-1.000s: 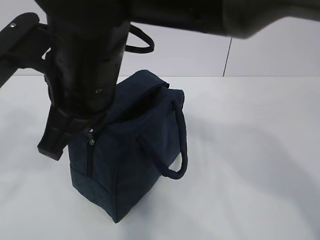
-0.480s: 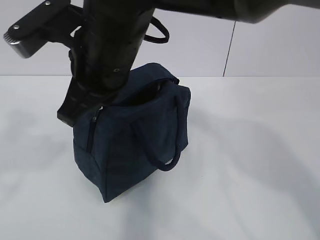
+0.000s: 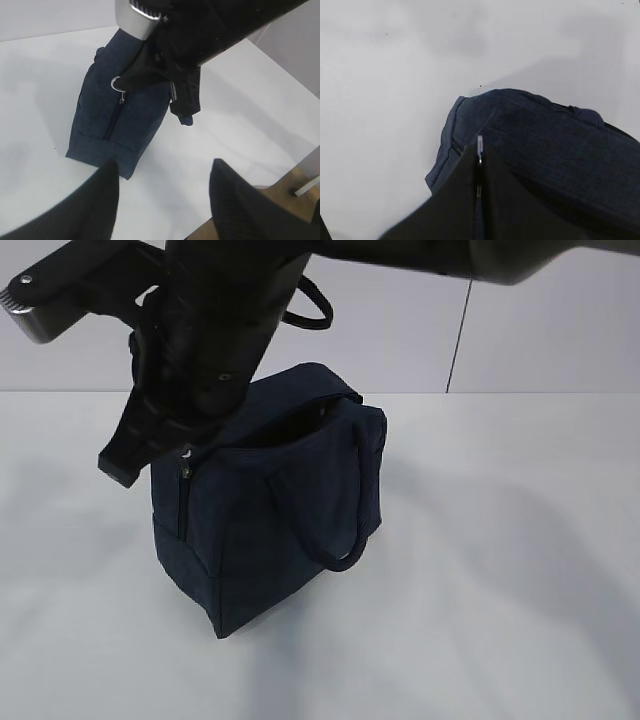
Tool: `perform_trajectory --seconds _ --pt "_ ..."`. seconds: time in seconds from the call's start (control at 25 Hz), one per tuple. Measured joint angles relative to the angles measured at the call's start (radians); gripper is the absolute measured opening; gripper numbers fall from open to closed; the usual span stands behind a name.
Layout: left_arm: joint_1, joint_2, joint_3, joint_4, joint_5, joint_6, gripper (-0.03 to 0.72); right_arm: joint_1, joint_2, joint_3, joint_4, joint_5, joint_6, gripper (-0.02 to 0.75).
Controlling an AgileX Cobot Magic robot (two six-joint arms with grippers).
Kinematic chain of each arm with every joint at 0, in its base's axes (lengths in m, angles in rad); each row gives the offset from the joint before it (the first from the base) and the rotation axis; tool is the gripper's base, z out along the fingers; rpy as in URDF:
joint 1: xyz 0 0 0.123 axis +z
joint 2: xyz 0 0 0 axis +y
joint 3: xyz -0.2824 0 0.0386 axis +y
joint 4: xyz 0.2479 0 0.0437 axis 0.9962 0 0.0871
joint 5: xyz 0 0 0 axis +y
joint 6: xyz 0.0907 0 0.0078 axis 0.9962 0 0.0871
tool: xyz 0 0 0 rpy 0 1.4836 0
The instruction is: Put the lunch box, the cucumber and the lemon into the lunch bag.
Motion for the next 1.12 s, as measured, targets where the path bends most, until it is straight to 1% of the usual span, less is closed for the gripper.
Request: perform_trajectory --seconds 0.2,0.52,0.72,1.12 --pt "0.000 0.000 0.000 0.000 0.000 0.000 0.404 -0.001 0.013 -0.002 0.025 -0.006 -0.004 0.020" --pt "0.000 0.000 0.000 0.000 0.000 0.000 0.404 -0.001 0.017 -0.004 0.027 -0.008 -0.007 0.020" --pt "0.000 0.000 0.000 -0.039 -0.033 0.000 0.404 -0.001 0.017 -0.004 0.025 -0.010 -0.007 0.020" --pt "0.000 0.000 0.000 -0.041 -0.086 0.000 0.404 -0.033 0.017 -0.004 0.026 -0.052 -0.009 0.020"
